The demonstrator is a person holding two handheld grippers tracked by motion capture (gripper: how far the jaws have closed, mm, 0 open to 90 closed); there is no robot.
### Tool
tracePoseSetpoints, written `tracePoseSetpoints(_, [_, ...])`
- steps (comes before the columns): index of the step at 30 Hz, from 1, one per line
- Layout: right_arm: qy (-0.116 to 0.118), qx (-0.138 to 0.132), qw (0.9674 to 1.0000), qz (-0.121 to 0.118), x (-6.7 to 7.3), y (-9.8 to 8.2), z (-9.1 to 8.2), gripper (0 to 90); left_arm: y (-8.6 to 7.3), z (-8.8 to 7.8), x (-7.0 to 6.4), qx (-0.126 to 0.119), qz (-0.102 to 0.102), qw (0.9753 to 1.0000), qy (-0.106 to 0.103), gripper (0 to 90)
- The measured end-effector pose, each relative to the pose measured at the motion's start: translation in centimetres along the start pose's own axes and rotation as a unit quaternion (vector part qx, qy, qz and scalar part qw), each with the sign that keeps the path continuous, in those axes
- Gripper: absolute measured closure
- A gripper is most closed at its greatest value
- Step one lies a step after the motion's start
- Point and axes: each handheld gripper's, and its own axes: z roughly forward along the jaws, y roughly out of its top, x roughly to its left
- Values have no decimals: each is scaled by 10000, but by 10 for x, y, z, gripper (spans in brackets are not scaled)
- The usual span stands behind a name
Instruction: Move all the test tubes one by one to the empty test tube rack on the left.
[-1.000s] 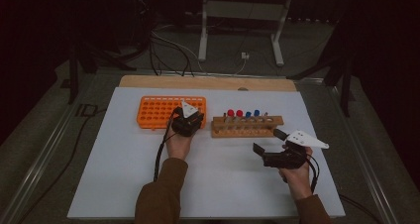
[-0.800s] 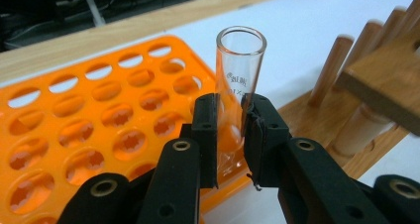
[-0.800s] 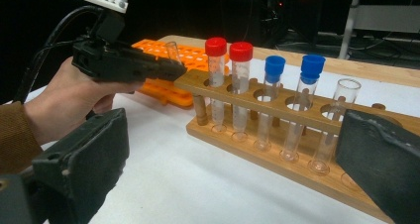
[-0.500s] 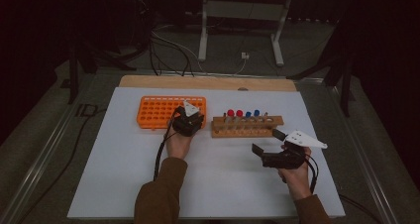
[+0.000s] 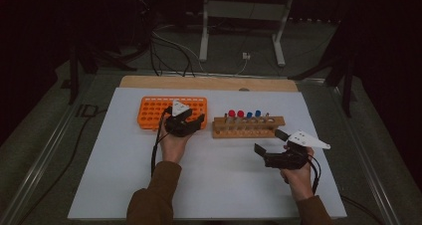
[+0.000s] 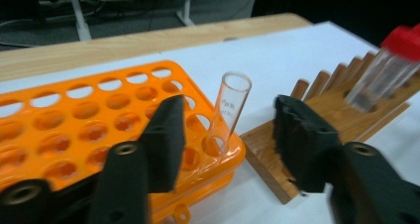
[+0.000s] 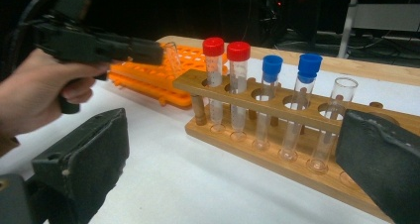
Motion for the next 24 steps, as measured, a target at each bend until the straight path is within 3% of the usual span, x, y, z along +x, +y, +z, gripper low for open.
tracePoseSetpoints(5, [12, 14, 10000, -8, 0, 0, 0, 8, 2, -25, 5, -198, -171, 9996, -60, 245])
tracePoseSetpoints(11, [112, 5, 9999, -22, -2, 1, 0, 20, -1, -54, 5, -270, 36, 9996, 31, 12])
tracePoseSetpoints(17, [78, -53, 10000, -33, -6, 6, -2, 20, -10, -82, 3, -326, 337, 9989, 97, 5])
tracePoseSetpoints(22, [-51, -134, 9999, -76, -10, 17, -3, 21, -19, -98, 3, -464, 330, 9983, 90, 5])
tracePoseSetpoints(24, [-179, -149, 9997, -63, -12, 22, -3, 62, -23, -101, 3, -555, 319, 9979, 92, 5])
